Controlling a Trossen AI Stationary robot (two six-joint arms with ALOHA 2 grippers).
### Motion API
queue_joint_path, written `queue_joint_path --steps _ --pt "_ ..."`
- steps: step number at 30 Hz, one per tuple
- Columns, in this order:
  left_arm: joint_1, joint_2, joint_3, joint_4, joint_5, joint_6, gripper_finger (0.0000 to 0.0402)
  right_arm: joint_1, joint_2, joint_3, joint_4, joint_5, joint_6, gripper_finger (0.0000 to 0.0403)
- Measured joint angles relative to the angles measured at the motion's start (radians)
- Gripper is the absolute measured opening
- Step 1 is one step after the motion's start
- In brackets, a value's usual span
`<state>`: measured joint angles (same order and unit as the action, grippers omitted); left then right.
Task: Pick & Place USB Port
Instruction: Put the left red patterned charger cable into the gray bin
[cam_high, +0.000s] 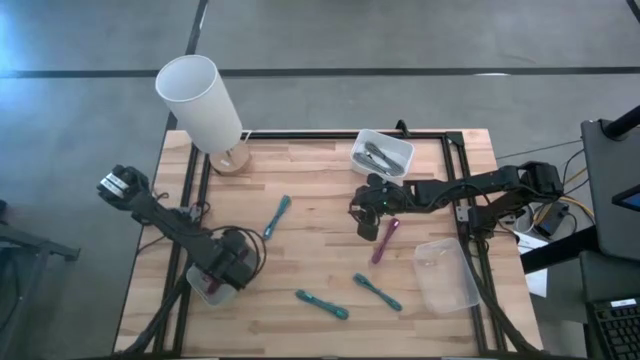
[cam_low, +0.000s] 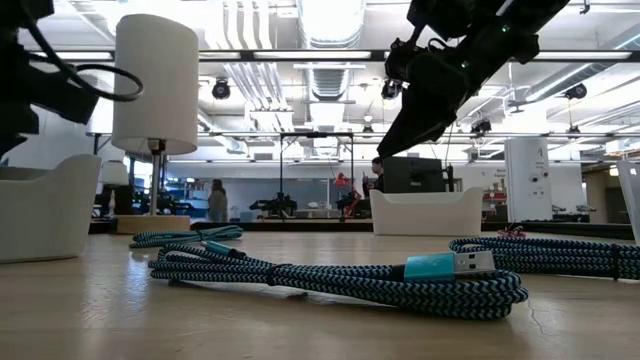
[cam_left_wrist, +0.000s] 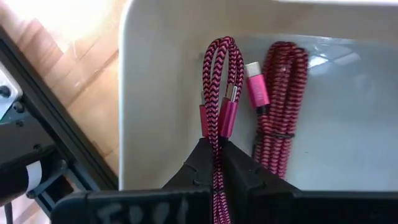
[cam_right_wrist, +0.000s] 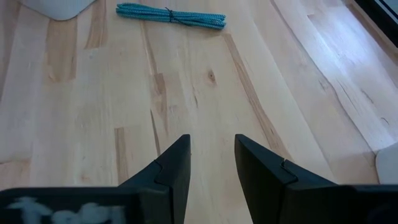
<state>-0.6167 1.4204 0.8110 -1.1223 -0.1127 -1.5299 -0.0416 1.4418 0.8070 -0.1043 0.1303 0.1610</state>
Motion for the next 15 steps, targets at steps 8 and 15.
queue_joint_path --steps 8,15 --pt "0.0 0.0 -0.049 0.094 0.021 0.001 0.0012 0.0 0.0 0.0 0.014 0.0 -0.004 0.0118" --pt "0.0 0.0 -0.071 0.146 0.02 0.014 0.0057 0.0 0.0 0.0 0.014 0.0 -0.004 0.0118"
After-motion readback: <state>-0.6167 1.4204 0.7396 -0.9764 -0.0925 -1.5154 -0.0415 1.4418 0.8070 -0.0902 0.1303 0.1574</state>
